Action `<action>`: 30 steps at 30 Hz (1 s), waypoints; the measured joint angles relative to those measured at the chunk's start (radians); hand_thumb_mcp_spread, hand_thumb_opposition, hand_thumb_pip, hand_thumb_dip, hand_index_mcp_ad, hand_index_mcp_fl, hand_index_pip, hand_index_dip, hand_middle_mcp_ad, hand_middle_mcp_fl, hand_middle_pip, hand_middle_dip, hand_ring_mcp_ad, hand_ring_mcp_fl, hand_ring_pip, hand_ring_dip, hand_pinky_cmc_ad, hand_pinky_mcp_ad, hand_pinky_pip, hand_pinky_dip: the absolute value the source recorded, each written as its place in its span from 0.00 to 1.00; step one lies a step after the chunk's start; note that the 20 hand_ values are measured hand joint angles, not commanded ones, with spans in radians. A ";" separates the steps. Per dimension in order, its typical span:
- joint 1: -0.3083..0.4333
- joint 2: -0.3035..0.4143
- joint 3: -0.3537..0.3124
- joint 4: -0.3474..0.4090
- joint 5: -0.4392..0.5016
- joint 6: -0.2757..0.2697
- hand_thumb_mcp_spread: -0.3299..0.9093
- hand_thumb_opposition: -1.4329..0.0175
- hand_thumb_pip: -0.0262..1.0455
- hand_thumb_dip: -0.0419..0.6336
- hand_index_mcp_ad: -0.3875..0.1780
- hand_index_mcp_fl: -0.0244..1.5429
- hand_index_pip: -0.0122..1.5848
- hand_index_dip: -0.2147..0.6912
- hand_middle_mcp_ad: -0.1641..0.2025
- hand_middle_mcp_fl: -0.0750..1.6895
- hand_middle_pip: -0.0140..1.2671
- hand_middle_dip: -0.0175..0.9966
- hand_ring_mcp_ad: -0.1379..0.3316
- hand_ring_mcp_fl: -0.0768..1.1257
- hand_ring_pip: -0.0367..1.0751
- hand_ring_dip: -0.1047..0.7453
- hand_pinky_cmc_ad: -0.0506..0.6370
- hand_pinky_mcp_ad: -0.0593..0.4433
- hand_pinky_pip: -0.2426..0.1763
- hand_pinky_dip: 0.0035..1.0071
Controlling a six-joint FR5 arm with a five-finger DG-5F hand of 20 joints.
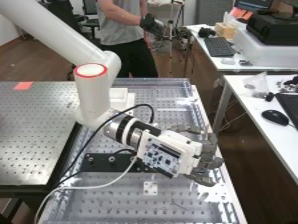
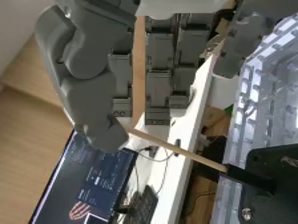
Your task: Grab the chopstick and place it in the clear container
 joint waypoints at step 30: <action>-0.008 0.003 -0.005 0.008 -0.001 -0.007 0.78 0.34 0.50 0.57 0.37 0.38 0.82 0.41 0.48 0.54 0.53 0.75 0.22 0.56 0.11 0.70 0.60 0.58 0.77 0.18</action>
